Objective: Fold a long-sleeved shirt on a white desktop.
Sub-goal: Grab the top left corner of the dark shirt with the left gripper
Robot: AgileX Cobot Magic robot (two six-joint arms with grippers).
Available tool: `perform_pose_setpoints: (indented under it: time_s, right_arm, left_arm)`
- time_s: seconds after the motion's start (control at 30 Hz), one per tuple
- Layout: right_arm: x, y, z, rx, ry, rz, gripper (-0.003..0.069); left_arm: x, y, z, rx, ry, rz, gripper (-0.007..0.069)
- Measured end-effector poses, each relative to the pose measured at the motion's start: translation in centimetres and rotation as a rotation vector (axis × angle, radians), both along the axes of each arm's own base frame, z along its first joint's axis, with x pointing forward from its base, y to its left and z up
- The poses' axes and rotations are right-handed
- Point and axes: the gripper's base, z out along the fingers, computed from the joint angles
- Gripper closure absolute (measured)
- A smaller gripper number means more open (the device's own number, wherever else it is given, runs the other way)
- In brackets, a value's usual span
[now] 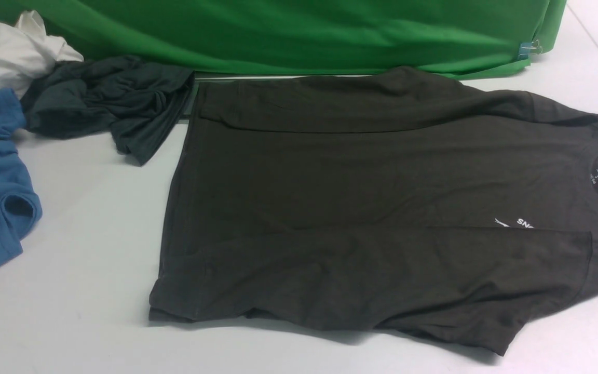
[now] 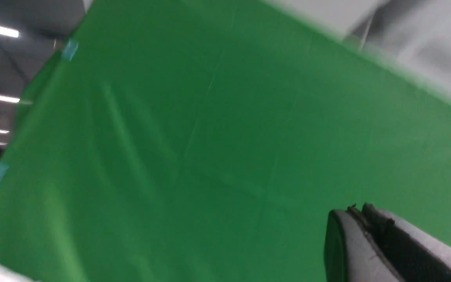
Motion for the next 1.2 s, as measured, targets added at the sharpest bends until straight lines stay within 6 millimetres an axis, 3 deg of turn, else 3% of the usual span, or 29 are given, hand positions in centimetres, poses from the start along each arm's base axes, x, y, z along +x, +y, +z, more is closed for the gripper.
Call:
perform_pose_setpoints:
  time_s: [0.07, 0.13, 0.2, 0.23, 0.27, 0.3, 0.33, 0.47, 0.5, 0.53, 0.63, 0.8, 0.97, 1.2]
  right_arm:
    - [-0.8, 0.0, 2.4, -0.018, -0.055, -0.015, 0.0418]
    - [-1.5, 0.0, 5.9, -0.050, -0.084, -0.041, 0.0418]
    - [-2.1, 0.0, 8.2, -0.071, -0.107, -0.059, 0.0418]
    - [-2.4, 0.0, 11.6, -0.094, -0.099, -0.077, 0.0418]
    - [-2.4, 0.0, 13.4, -0.106, -0.080, -0.084, 0.0418]
    - [-2.1, 0.0, 13.3, -0.110, -0.059, -0.085, 0.0418]
    - [-1.9, 0.0, 16.7, -0.131, -0.011, -0.095, 0.0418]
    - [0.3, 0.0, 20.3, -0.202, 0.140, -0.121, 0.0418]
    - [1.9, 0.1, 21.3, -0.253, 0.238, -0.135, 0.0418]
    - [2.3, 0.1, 21.6, -0.259, 0.250, -0.136, 0.0418]
    - [6.1, 0.2, 21.8, -0.348, 0.432, -0.145, 0.0418]
    - [11.4, 0.3, 19.2, -0.427, 0.679, -0.115, 0.0418]
    - [13.5, 1.4, 17.5, -0.479, 0.777, -0.042, 0.0418]
    - [14.9, 5.4, 15.2, -0.570, 0.828, 0.167, 0.0418]
  left_arm:
    - [-0.6, -0.2, 1.8, 0.010, -0.028, -0.017, 0.0564]
    - [-1.9, -0.4, 5.5, 0.046, -0.069, -0.027, 0.0564]
    - [-2.4, -0.5, 7.6, 0.053, -0.076, -0.032, 0.0564]
    - [-3.0, -0.6, 10.9, 0.063, -0.077, -0.037, 0.0564]
    - [-2.8, -0.6, 12.2, 0.069, -0.047, -0.042, 0.0564]
    - [-2.7, -0.6, 12.5, 0.070, -0.027, -0.046, 0.0564]
    - [-2.2, -0.8, 15.3, 0.082, 0.048, -0.057, 0.0564]
    - [0.1, -1.1, 18.6, 0.125, 0.292, -0.078, 0.0564]
    - [2.4, -1.3, 19.2, 0.150, 0.471, -0.095, 0.0564]
    - [2.6, -1.4, 19.4, 0.154, 0.472, -0.093, 0.0564]
    - [6.5, -1.6, 19.1, 0.231, 0.719, -0.102, 0.0564]
    - [11.9, -1.8, 17.1, 0.302, 0.914, -0.112, 0.0564]
    - [15.8, -2.5, 14.6, 0.236, 1.069, -0.213, 0.0564]
    - [23.9, -3.0, 9.2, 0.143, 1.204, -0.264, 0.0563]
